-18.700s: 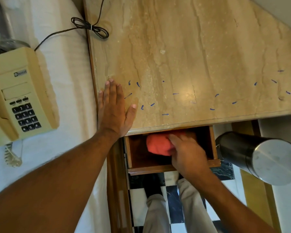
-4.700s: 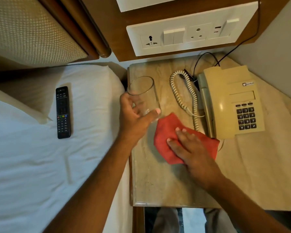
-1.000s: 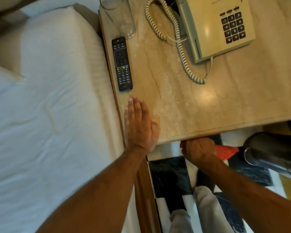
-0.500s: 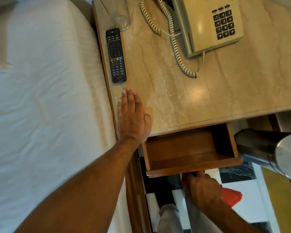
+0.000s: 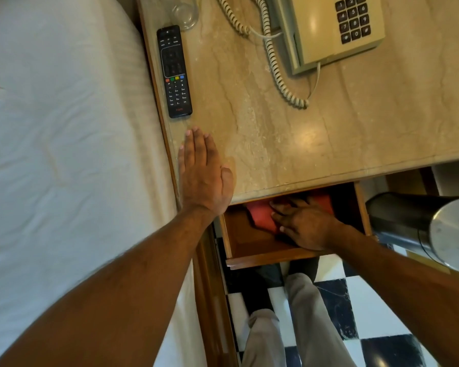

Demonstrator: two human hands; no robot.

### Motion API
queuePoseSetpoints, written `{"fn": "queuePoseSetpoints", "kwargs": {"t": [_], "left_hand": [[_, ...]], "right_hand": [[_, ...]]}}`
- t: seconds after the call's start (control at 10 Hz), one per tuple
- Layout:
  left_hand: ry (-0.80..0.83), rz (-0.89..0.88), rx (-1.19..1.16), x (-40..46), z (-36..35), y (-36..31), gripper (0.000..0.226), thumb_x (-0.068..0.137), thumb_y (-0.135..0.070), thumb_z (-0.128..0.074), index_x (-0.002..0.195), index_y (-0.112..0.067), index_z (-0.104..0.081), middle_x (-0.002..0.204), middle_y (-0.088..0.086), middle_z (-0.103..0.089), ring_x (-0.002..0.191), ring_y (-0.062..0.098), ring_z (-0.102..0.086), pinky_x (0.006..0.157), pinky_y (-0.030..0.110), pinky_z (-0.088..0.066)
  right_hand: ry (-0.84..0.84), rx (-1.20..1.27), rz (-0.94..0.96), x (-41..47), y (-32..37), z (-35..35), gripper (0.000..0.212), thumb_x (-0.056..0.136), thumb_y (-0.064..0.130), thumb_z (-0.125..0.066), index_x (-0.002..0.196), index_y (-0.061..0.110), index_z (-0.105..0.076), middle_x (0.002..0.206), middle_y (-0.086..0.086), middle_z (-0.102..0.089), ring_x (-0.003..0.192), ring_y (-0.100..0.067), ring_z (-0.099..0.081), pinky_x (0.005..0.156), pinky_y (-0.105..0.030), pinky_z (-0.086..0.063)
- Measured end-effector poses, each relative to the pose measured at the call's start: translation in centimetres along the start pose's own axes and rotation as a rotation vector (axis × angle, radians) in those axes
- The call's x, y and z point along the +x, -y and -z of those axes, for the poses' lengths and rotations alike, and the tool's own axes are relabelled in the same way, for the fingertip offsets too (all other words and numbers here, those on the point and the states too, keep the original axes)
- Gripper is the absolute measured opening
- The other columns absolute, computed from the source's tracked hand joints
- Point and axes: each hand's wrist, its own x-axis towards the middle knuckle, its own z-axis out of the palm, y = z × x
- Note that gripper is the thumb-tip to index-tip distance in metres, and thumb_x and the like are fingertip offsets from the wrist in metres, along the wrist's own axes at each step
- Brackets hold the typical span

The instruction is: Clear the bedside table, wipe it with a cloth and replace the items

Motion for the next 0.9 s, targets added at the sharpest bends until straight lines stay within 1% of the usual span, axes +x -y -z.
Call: {"fn": "queuePoseSetpoints", "kwargs": {"t": [0.1, 0.2, 0.3, 0.4, 0.5, 0.6, 0.7, 0.8, 0.9], "left_hand": [[0.018, 0.009, 0.008, 0.0, -0.1, 0.1, 0.07, 0.095, -0.029, -0.033, 0.156, 0.004, -0.018, 0.166, 0.026, -0.012, 0.156, 0.038, -0.005, 0.127, 0.053, -0.01], [0.031, 0.008, 0.018, 0.0, 0.0, 0.0, 0.071, 0.095, -0.029, -0.033, 0.156, 0.004, -0.018, 0.166, 0.026, -0.012, 0.156, 0.038, -0.005, 0.127, 0.053, -0.01], [0.03, 0.008, 0.004, 0.1, -0.1, 0.1, 0.071, 0.096, -0.029, -0.035, 0.156, 0.004, -0.018, 0.166, 0.026, -0.012, 0.156, 0.038, -0.005, 0.127, 0.053, -0.01], [0.023, 0.01, 0.009, 0.0, -0.1, 0.0, 0.07, 0.096, -0.028, -0.036, 0.156, 0.004, -0.018, 0.166, 0.026, -0.012, 0.156, 0.038, -0.005, 0.127, 0.053, -0.01], [0.018, 0.009, 0.008, 0.0, -0.1, 0.0, 0.071, 0.095, -0.03, -0.032, 0.156, 0.004, -0.018, 0.166, 0.026, -0.013, 0.156, 0.038, -0.006, 0.127, 0.053, -0.01], [0.021, 0.016, 0.014, -0.2, 0.0, -0.1, 0.071, 0.095, -0.03, -0.029, 0.156, 0.004, -0.019, 0.166, 0.026, -0.014, 0.156, 0.039, -0.007, 0.127, 0.053, -0.011], [0.004, 0.009, -0.008, 0.0, 0.2, -0.3, 0.07, 0.095, -0.028, -0.032, 0.155, 0.005, -0.02, 0.165, 0.027, -0.015, 0.156, 0.039, -0.008, 0.126, 0.053, -0.01], [0.001, 0.012, -0.01, -0.3, 0.0, -0.2, 0.07, 0.094, -0.028, -0.034, 0.155, 0.005, -0.022, 0.165, 0.027, -0.017, 0.155, 0.04, -0.009, 0.126, 0.054, -0.011], [-0.007, 0.009, -0.03, -0.5, -0.1, 0.0, 0.071, 0.093, -0.031, -0.031, 0.154, 0.005, -0.024, 0.164, 0.028, -0.018, 0.155, 0.04, -0.011, 0.126, 0.054, -0.012]], "right_hand": [[-0.134, 0.107, 0.035, -1.1, 1.3, -1.1, 0.062, 0.103, 0.055, -0.023, 0.143, 0.018, -0.053, 0.155, -0.011, -0.046, 0.143, -0.034, -0.04, 0.115, -0.047, -0.03], [-0.323, 0.016, 0.136, -3.3, 3.5, -2.3, 0.067, 0.097, 0.06, -0.036, 0.136, 0.01, -0.055, 0.142, -0.02, -0.054, 0.136, -0.04, -0.047, 0.113, -0.054, -0.034], [-0.441, -0.131, -0.018, -4.6, 4.1, -2.1, 0.11, 0.064, 0.037, -0.074, 0.155, 0.003, -0.023, 0.161, -0.034, -0.014, 0.151, -0.053, -0.006, 0.119, -0.07, -0.004], [-0.367, -0.15, -0.206, -3.9, 3.2, -0.2, 0.144, 0.047, 0.034, -0.088, 0.156, -0.002, -0.002, 0.16, -0.04, 0.01, 0.148, -0.057, 0.013, 0.116, -0.073, 0.008], [-0.414, -0.158, -0.222, -3.3, 2.8, -0.1, 0.14, 0.044, 0.029, -0.089, 0.155, -0.004, -0.011, 0.16, -0.041, 0.002, 0.149, -0.057, 0.004, 0.116, -0.075, 0.002], [-0.607, -0.178, -0.219, -2.9, 2.7, -0.3, 0.11, 0.059, 0.019, -0.082, 0.151, -0.004, -0.025, 0.156, -0.037, -0.023, 0.145, -0.054, -0.021, 0.114, -0.072, -0.018], [-0.87, -0.229, -0.271, -1.5, 1.6, 1.5, 0.053, 0.086, 0.013, -0.061, 0.136, 0.001, -0.048, 0.123, -0.027, -0.061, 0.11, -0.044, -0.058, 0.093, -0.057, -0.044], [-1.008, -0.216, -0.258, -0.4, 1.2, 2.6, 0.031, 0.091, 0.009, -0.058, 0.122, 0.004, -0.059, 0.099, -0.02, -0.065, 0.087, -0.035, -0.055, 0.08, -0.048, -0.046], [-1.026, -0.034, -0.245, -0.2, 0.6, 3.0, 0.058, 0.077, 0.027, -0.078, 0.124, 0.005, -0.053, 0.108, -0.019, -0.055, 0.092, -0.033, -0.047, 0.084, -0.045, -0.042]]}}
